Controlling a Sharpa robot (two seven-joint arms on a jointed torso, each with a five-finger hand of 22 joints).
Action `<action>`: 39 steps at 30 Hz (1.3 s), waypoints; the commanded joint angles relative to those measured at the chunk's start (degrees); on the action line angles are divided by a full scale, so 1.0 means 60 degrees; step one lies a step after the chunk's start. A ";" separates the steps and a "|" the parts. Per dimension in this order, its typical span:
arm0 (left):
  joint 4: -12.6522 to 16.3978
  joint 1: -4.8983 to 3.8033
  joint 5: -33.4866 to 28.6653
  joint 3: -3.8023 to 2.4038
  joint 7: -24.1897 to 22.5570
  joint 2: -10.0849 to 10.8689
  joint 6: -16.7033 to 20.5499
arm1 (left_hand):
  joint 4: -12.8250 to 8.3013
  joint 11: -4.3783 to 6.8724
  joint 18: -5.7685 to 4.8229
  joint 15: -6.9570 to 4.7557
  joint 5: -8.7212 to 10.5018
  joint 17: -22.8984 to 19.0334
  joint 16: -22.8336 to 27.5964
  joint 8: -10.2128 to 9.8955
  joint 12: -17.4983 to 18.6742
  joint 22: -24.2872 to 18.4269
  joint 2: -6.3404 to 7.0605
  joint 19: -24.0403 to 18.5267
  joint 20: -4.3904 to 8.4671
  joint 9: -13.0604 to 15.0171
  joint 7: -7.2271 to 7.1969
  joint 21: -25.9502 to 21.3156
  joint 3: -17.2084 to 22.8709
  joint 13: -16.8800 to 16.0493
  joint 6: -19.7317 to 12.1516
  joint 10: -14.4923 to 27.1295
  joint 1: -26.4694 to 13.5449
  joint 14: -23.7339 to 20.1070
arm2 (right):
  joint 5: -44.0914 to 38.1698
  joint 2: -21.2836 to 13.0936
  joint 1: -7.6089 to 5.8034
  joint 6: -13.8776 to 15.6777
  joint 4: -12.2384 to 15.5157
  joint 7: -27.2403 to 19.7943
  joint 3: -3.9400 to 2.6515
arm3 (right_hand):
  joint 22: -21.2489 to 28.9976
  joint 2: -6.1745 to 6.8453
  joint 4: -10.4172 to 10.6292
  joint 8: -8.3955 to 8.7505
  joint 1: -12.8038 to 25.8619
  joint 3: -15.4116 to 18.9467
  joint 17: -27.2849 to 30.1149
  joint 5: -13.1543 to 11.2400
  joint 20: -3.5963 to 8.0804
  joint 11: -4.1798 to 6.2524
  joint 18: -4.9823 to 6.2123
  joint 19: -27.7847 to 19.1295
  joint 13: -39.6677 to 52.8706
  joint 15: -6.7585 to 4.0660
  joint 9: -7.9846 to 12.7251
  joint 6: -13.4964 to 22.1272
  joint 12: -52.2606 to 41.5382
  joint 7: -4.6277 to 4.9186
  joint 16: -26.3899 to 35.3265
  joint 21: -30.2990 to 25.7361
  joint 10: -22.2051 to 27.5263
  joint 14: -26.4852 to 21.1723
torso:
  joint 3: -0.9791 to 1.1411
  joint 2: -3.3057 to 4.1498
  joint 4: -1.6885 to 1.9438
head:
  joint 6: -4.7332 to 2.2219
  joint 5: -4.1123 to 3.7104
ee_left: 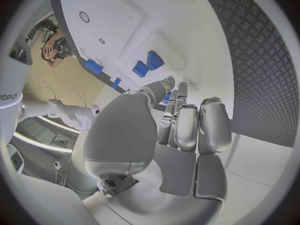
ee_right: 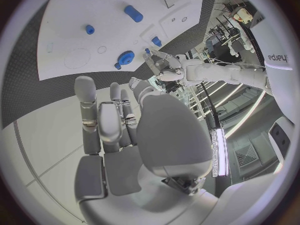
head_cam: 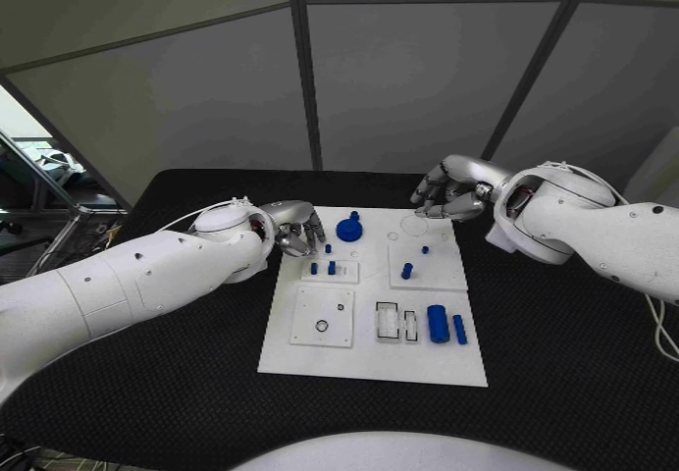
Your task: Assemble the parts on the task board
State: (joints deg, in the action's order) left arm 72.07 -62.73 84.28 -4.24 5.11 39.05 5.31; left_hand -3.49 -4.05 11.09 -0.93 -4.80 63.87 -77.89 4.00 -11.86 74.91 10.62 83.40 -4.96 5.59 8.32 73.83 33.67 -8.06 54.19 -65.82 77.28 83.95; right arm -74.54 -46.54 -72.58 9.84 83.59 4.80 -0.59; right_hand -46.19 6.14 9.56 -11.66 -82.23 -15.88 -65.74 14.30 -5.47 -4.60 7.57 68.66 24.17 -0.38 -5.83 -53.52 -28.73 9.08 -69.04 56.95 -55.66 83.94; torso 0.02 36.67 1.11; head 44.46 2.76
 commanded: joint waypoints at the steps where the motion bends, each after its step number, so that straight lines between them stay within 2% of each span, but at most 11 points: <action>1: 0.0141 -0.0022 -0.0568 -0.0136 -0.0239 0.0257 0.0390 | -0.0008 -0.0054 -0.1174 0.0100 -0.0059 -0.0023 -0.0053 0.0158 0.0067 0.0364 0.0000 -0.0072 -0.0045 0.0002 0.0032 -0.0089 0.0017 0.0017 0.0291 0.0060 -0.0002 0.0134 | -0.1252 -0.0055 -0.0003 -0.0191 -0.0019 0.0363 0.0035 | -0.0152 -0.0012 -0.0143 0.0020 -0.0204 -0.0278 0.0063 -0.0382 -0.0035 0.0007 0.0119 0.0078 -0.0594 0.0035 -0.0001 -0.0208 0.0620 -0.0038 0.0075 0.0107 -0.0048 0.0164 | 0.0003 0.0004 0.0002 | -0.0044 -0.0038; 4: 0.0287 -0.0031 -0.1531 -0.0255 -0.0672 0.0578 0.0854 | 0.0015 -0.0130 -0.1094 0.0157 -0.0058 -0.0143 -0.0009 0.0279 0.0121 0.0096 -0.0008 -0.0247 -0.0084 0.0017 0.0069 -0.0461 0.0067 0.0045 0.0540 0.0135 -0.0026 0.0095 | -0.2004 -0.0127 0.0068 -0.0125 0.0011 0.0408 0.0098 | -0.0434 0.0060 -0.0277 0.0153 -0.0263 -0.0502 -0.0061 -0.0483 -0.0024 0.0039 0.0069 0.0209 -0.1156 0.0007 0.0034 -0.0367 0.1115 -0.0103 -0.0036 0.0338 -0.0327 0.0228 | 0.0003 0.0002 -0.0013 | -0.0085 -0.0152; 11: 0.0687 -0.0056 -0.6889 -0.0352 -0.2365 0.1195 0.1867 | 0.0263 -0.0345 -0.0424 0.0374 -0.0020 -0.1518 0.0702 0.0241 0.0146 -0.2276 -0.0095 -0.1991 -0.0290 -0.0140 0.0288 -0.3825 -0.0254 0.0163 0.0517 0.0591 -0.0226 -0.0619 | -0.3488 -0.0305 0.0392 0.0049 0.0092 0.0759 0.0207 | -0.1076 0.0215 -0.0404 0.0466 -0.0199 -0.0711 -0.0363 -0.0785 -0.0051 -0.0045 -0.0045 0.0508 -0.1791 0.0064 0.0128 -0.0312 0.1737 -0.0074 -0.0339 0.0854 -0.0317 0.0340 | -0.0005 0.0013 0.0008 | -0.0200 -0.0412; 12: 0.0769 -0.0056 -0.7558 -0.0356 -0.2627 0.1265 0.1929 | 0.0269 -0.0352 -0.0390 0.0379 -0.0017 -0.2318 0.1160 0.0264 0.0113 -0.2441 -0.0109 -0.2105 -0.0311 -0.0148 0.0304 -0.4063 -0.0320 0.0166 0.0560 0.0606 -0.0215 -0.0971 | -0.3654 -0.0322 0.0455 0.0057 0.0100 0.0812 0.0214 | -0.1148 0.0236 -0.0416 0.0520 -0.0185 -0.0737 -0.0370 -0.0836 -0.0060 -0.0058 -0.0057 0.0541 -0.1856 0.0074 0.0146 -0.0270 0.1792 -0.0059 -0.0355 0.0914 -0.0319 0.0347 | -0.0010 0.0012 0.0008 | -0.0205 -0.0422; 13: 0.0853 -0.0057 -0.8151 -0.0360 -0.2875 0.1328 0.1956 | 0.0283 -0.0356 -0.0365 0.0379 -0.0018 -0.4749 0.2613 0.0299 0.0058 -0.2561 -0.0152 -0.2178 -0.0323 -0.0157 0.0312 -0.4240 -0.0394 0.0167 0.0625 0.0607 -0.0194 -0.1993 | -0.3802 -0.0332 0.0521 0.0061 0.0109 0.0857 0.0220 | -0.1201 0.0254 -0.0425 0.0559 -0.0169 -0.0757 -0.0387 -0.0875 -0.0069 -0.0070 -0.0065 0.0564 -0.1907 0.0080 0.0157 -0.0245 0.1834 -0.0052 -0.0378 0.0959 -0.0326 0.0354 | -0.0012 0.0009 -0.0012 | -0.0219 -0.0433; 14: 0.0936 -0.0057 -0.8684 -0.0362 -0.3102 0.1385 0.1956 | 0.0296 -0.0360 -0.0349 0.0365 -0.0017 -0.5404 0.3123 0.0320 0.0001 -0.2644 -0.0183 -0.2210 -0.0323 -0.0171 0.0305 -0.4360 -0.0470 0.0166 0.0664 0.0596 -0.0178 -0.2259 | -0.3944 -0.0335 0.0588 0.0062 0.0116 0.0896 0.0224 | -0.1234 0.0267 -0.0430 0.0583 -0.0155 -0.0772 -0.0397 -0.0896 -0.0075 -0.0079 -0.0070 0.0577 -0.1947 0.0085 0.0164 -0.0237 0.1865 -0.0047 -0.0392 0.0986 -0.0329 0.0357 | -0.0015 0.0009 -0.0022 | -0.0218 -0.0432; 15: 0.1051 -0.0056 -0.9329 -0.0364 -0.3385 0.1453 0.1913 | 0.0296 -0.0344 -0.0337 0.0342 -0.0023 -0.5632 0.3364 0.0340 -0.0091 -0.2734 -0.0255 -0.2224 -0.0309 -0.0196 0.0293 -0.4488 -0.0552 0.0161 0.0700 0.0571 -0.0119 -0.2212 | -0.4121 -0.0328 0.0680 0.0059 0.0124 0.0945 0.0229 | -0.1312 0.0285 -0.0437 0.0608 -0.0134 -0.0793 -0.0450 -0.0913 -0.0083 -0.0089 -0.0083 0.0612 -0.1999 0.0091 0.0169 -0.0242 0.1904 -0.0040 -0.0447 0.1049 -0.0339 0.0370 | -0.0010 0.0002 -0.0039 | -0.0214 -0.0452; 19: 0.1327 -0.0049 -1.0453 -0.0366 -0.3868 0.1598 0.1705 | 0.0293 -0.0297 -0.0309 0.0312 -0.0023 -0.5832 0.3552 0.0408 -0.0256 -0.2853 -0.0347 -0.2268 -0.0284 -0.0202 0.0280 -0.4662 -0.0632 0.0128 0.0813 0.0439 -0.0051 -0.2166 | -0.4450 -0.0258 0.0848 0.0099 0.0119 0.1050 0.0235 | -0.1402 0.0309 -0.0448 0.0633 -0.0104 -0.0819 -0.0500 -0.0916 -0.0091 -0.0095 -0.0097 0.0652 -0.2068 0.0096 0.0173 -0.0261 0.1952 -0.0039 -0.0505 0.1123 -0.0356 0.0385 | 0.0010 -0.0004 -0.0020 | -0.0247 -0.0503; 26: 0.1638 -0.0038 -1.1181 -0.0362 -0.4193 0.1766 0.1468 | 0.0265 -0.0288 -0.0158 0.0302 -0.0032 -0.6136 0.3848 0.0476 -0.0392 -0.3499 -0.0456 -0.2714 -0.0266 -0.0233 0.0280 -0.5603 -0.0750 0.0132 0.0886 0.0472 0.0057 -0.2234 | -0.4722 -0.0010 0.0980 0.0224 0.0009 0.1171 0.0237 | -0.1601 0.0351 -0.0507 0.0739 -0.0059 -0.0927 -0.0627 -0.0906 -0.0112 -0.0118 -0.0126 0.0734 -0.2270 0.0115 0.0195 -0.0256 0.2097 -0.0025 -0.0654 0.1292 -0.0369 0.0414 | -0.0006 0.0004 0.0004 | -0.0257 -0.0530; 36: 0.1798 -0.0031 -1.1473 -0.0359 -0.4292 0.1809 0.1437 | 0.0252 -0.0288 -0.0133 0.0303 -0.0031 -0.6207 0.3910 0.0487 -0.0425 -0.3615 -0.0478 -0.2801 -0.0265 -0.0242 0.0286 -0.5779 -0.0776 0.0135 0.0893 0.0481 0.0089 -0.2261 | -0.4700 0.0324 0.1079 0.0149 -0.0221 0.1100 0.0237 | -0.1765 0.0299 -0.0615 0.0827 -0.0095 -0.1107 -0.0724 -0.0885 -0.0117 -0.0120 -0.0147 0.0785 -0.2434 0.0119 0.0209 -0.0264 0.2163 -0.0006 -0.0775 0.1430 -0.0498 0.0427 | -0.0001 0.0008 -0.0021 | -0.0261 -0.0548; 39: 0.1820 -0.0030 -1.1489 -0.0358 -0.4290 0.1795 0.1414 | 0.0252 -0.0290 -0.0126 0.0304 -0.0031 -0.6219 0.3920 0.0488 -0.0431 -0.3646 -0.0480 -0.2822 -0.0265 -0.0243 0.0289 -0.5824 -0.0782 0.0136 0.0893 0.0483 0.0089 -0.2265 | -0.4638 0.0405 0.1095 -0.0029 -0.0288 0.1021 0.0237 | -0.1870 0.0273 -0.0692 0.0861 -0.0127 -0.1210 -0.0777 -0.0850 -0.0114 -0.0110 -0.0162 0.0820 -0.2504 0.0111 0.0210 -0.0294 0.2173 -0.0002 -0.0840 0.1518 -0.0628 0.0435 | -0.0008 0.0011 -0.0007 | -0.0255 -0.0559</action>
State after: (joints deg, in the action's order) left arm 82.78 -62.84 17.40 -6.33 -18.88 49.89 14.42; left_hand -1.93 -5.74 10.70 0.89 -4.80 26.60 -54.57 6.71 -14.20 53.11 8.12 67.01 -6.56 4.21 10.12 39.15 29.27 -7.25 59.08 -62.91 77.81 70.82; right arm -101.77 -44.27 -65.96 10.08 81.99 11.34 0.86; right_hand -57.26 7.75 5.43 -6.79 -82.54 -22.82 -70.33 9.16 -6.23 -5.22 7.58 73.12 9.25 0.01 -4.61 -55.20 -15.96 8.78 -73.90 65.86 -59.02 83.93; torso -0.02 36.69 1.08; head 42.87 -0.58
